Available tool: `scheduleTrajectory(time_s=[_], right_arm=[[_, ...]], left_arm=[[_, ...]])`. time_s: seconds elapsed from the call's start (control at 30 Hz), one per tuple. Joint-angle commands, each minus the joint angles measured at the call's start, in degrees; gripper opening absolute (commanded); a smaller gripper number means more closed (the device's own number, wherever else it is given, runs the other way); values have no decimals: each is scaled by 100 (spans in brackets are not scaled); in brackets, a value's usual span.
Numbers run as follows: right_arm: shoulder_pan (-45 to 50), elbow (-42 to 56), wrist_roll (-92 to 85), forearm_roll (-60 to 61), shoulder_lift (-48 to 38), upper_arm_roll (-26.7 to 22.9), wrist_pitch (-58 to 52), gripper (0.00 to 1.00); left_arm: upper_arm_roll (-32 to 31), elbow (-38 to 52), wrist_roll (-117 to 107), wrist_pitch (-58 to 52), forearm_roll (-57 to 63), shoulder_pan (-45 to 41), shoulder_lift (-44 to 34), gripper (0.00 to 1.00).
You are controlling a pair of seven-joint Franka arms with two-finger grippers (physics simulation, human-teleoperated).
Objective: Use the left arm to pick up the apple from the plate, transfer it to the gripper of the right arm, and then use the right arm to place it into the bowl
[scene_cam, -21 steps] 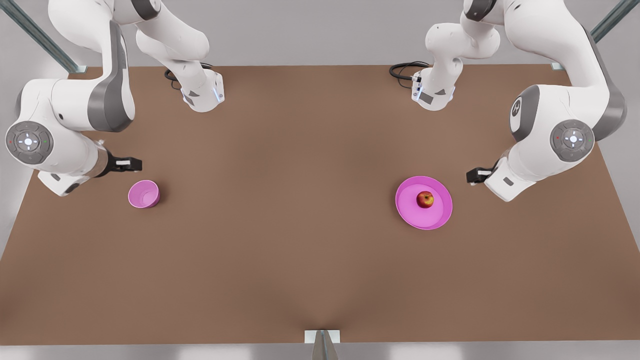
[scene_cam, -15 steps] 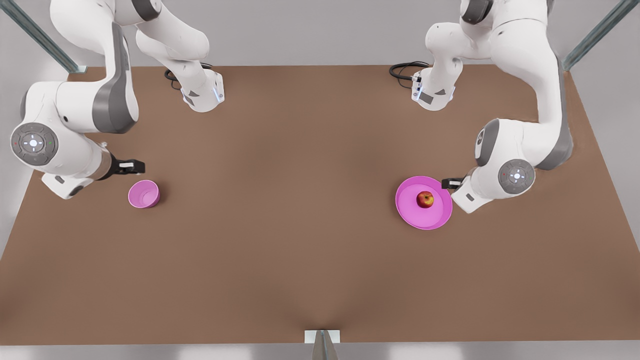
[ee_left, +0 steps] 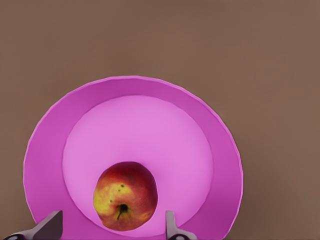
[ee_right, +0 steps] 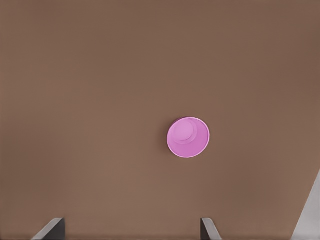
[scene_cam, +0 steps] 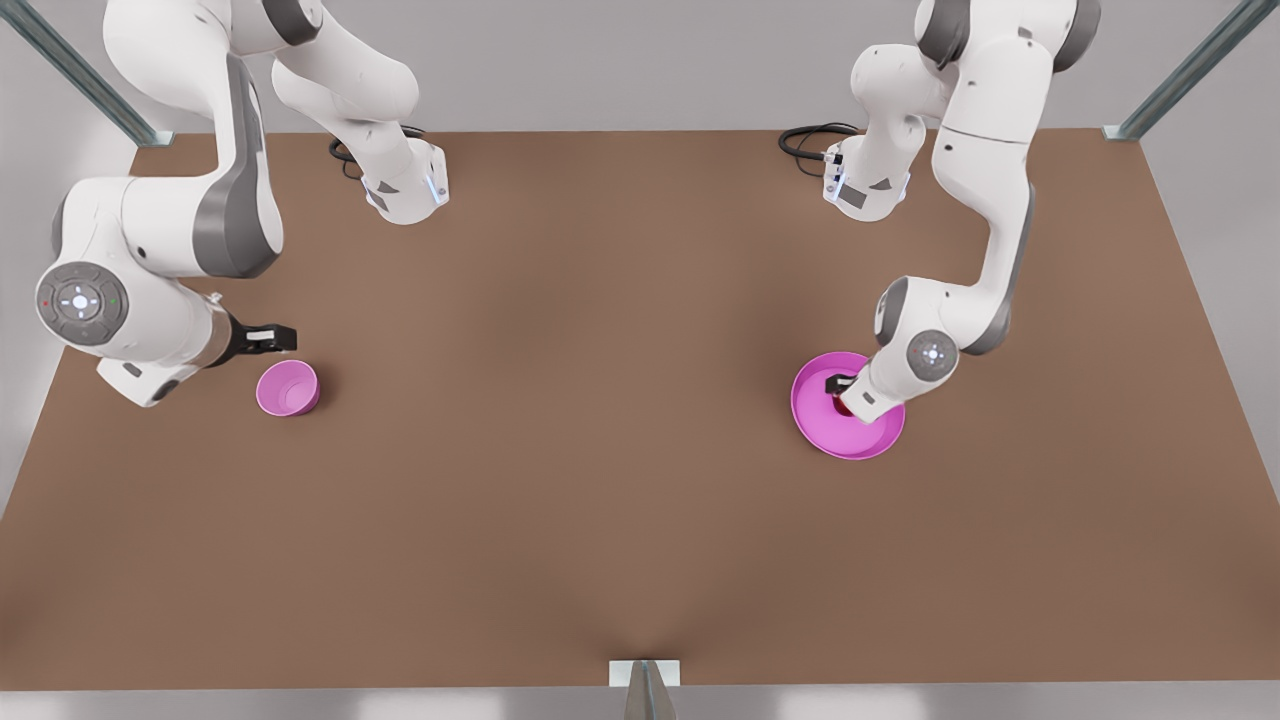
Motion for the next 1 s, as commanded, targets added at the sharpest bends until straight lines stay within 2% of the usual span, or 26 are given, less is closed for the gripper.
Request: scheduleTrajectory(time_s=[0.0,0.7,0.73,0.83,0.97], right_arm=[[0,-7,-100,8,5,-1,-1,100],[-26,-51,-100,-45,57,-1,17,100],[-35,-51,-100,-36,57,-1,17,100],[-35,-51,-100,-19,66,-1,17,100],[-44,-51,-100,-1,92,-1,8,100]], left_arm=[[0,-61,-32,751,-6,0,32,100],[0,-290,-41,1129,-15,0,577,100],[0,-290,-41,1129,-15,0,577,89],[0,-290,-41,1129,-15,0,577,87],[0,-272,-50,1129,-15,0,577,77]])
